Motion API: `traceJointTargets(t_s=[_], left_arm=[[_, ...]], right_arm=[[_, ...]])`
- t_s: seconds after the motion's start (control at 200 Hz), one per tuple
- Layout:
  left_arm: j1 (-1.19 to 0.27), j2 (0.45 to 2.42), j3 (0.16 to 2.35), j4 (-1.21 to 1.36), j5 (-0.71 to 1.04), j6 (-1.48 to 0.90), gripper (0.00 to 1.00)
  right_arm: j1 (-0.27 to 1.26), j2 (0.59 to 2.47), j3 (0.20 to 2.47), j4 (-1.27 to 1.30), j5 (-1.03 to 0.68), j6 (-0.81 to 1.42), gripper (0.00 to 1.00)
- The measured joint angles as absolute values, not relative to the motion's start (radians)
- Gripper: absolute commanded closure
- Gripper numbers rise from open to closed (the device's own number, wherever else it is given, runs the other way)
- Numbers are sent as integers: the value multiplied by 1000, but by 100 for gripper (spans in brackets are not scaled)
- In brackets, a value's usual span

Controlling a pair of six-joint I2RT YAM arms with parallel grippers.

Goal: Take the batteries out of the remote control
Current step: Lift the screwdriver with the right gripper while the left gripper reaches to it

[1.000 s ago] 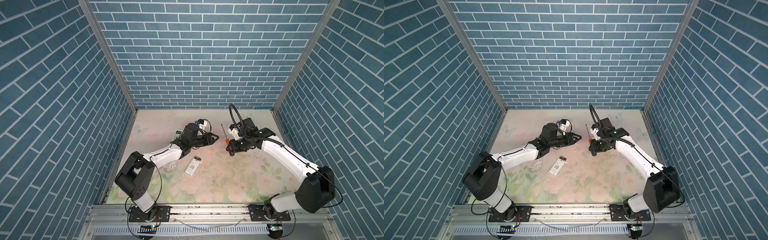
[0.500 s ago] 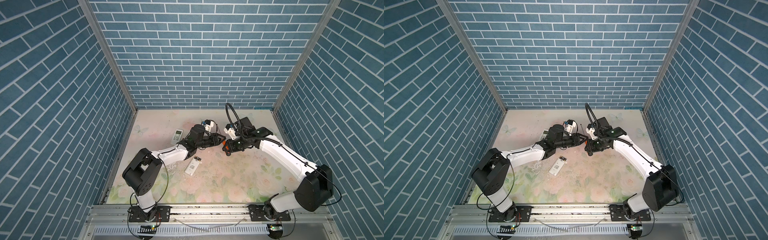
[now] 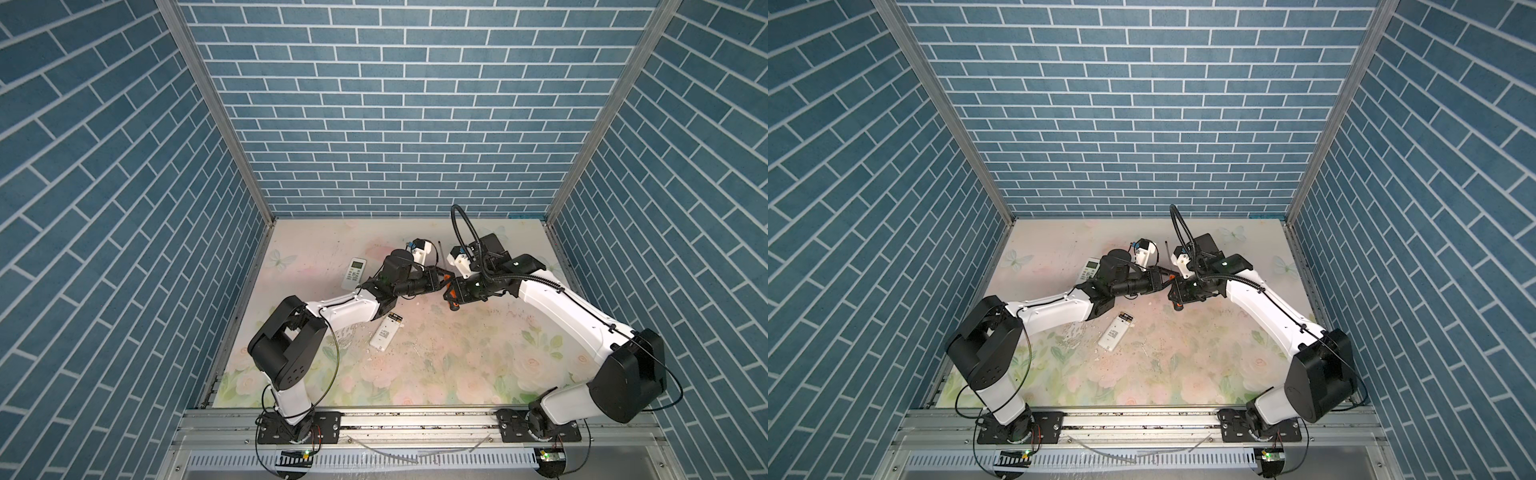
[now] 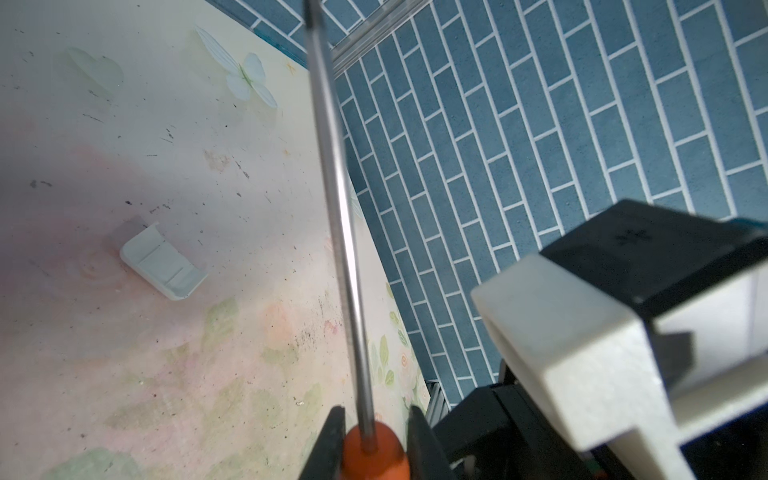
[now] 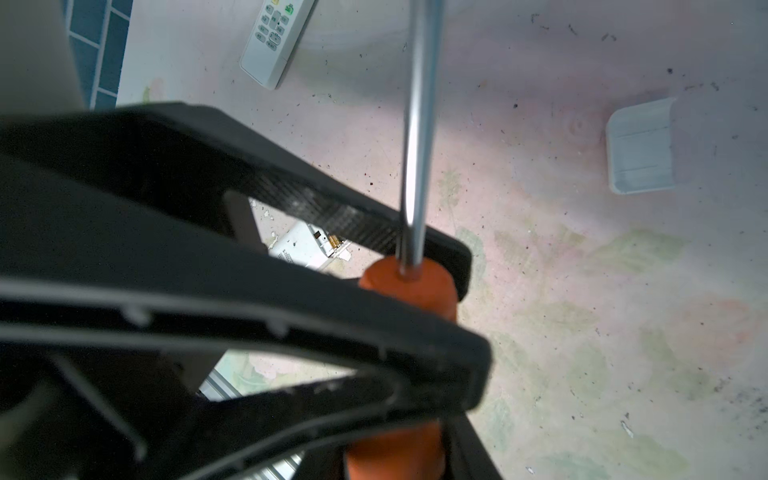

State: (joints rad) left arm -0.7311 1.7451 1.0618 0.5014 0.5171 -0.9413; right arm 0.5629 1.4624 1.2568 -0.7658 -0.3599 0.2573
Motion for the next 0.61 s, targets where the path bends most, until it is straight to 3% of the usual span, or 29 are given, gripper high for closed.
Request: traceJointTargets(t_s=[0.11,0.395,0.605], left_arm=[[-731,1745,1044,534,514,-955,99],[-711,1745,991,671,490,-1042,100],[-682,1746,984,741,451,-1131,100]], right_arm=[[563,1462,1257,-765,-359,258,93],[566,1416,1225,-673,-340,307,51],[566,1236,1067,-445,-333,418,41]])
